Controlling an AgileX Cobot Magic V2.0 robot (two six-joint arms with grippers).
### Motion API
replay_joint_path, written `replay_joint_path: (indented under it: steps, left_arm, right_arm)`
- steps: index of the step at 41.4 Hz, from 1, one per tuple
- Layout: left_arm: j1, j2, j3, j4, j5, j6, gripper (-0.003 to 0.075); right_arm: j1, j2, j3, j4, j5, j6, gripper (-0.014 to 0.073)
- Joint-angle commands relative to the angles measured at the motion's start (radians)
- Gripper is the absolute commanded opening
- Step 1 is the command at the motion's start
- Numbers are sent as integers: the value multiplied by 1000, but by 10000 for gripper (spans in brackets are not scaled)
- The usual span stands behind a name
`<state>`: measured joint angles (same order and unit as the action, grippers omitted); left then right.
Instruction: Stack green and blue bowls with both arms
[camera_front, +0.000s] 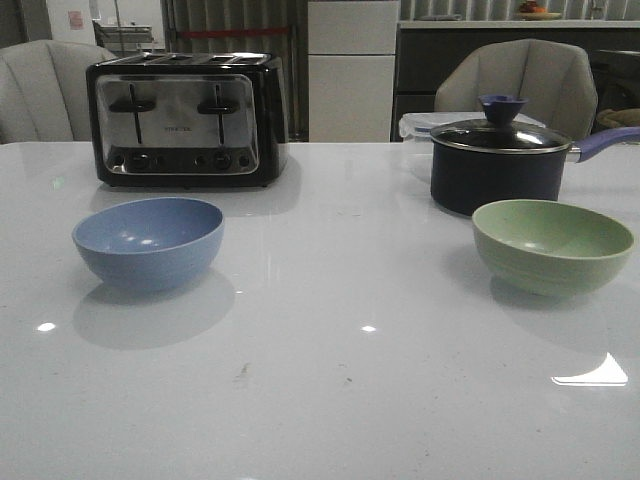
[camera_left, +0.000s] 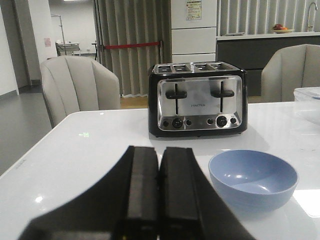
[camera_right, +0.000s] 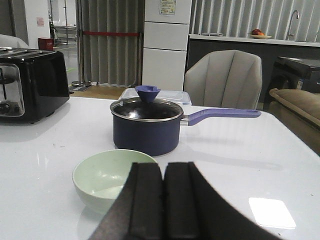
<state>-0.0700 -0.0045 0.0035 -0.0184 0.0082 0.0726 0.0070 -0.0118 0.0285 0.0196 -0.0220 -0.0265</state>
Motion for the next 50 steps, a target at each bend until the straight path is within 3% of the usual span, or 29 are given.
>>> replay_joint_path:
  steps: [1,26,33,39,50]
  left_arm:
    - [-3,-19,4,-2,-88,-3,99]
    - [-3,-19,4,-2,-90,-3,99]
    - [-3,-19,-17,2,-168,0,99]
    - [-3,-19,-140,2,-134,0,99]
    - [-3,98,-478,-50,119,0,99]
  right_arm:
    - [-4,-18,-4,-6,-93,-1,43]
    - [-4,-18,-4,-6,-101,-1,43]
    - [-4,-18,-31,-6,-121,-1,43]
    - [-3,-17,-168,-6,-31,-1,43]
    - [-3,98,-471,-6,192,-1,43]
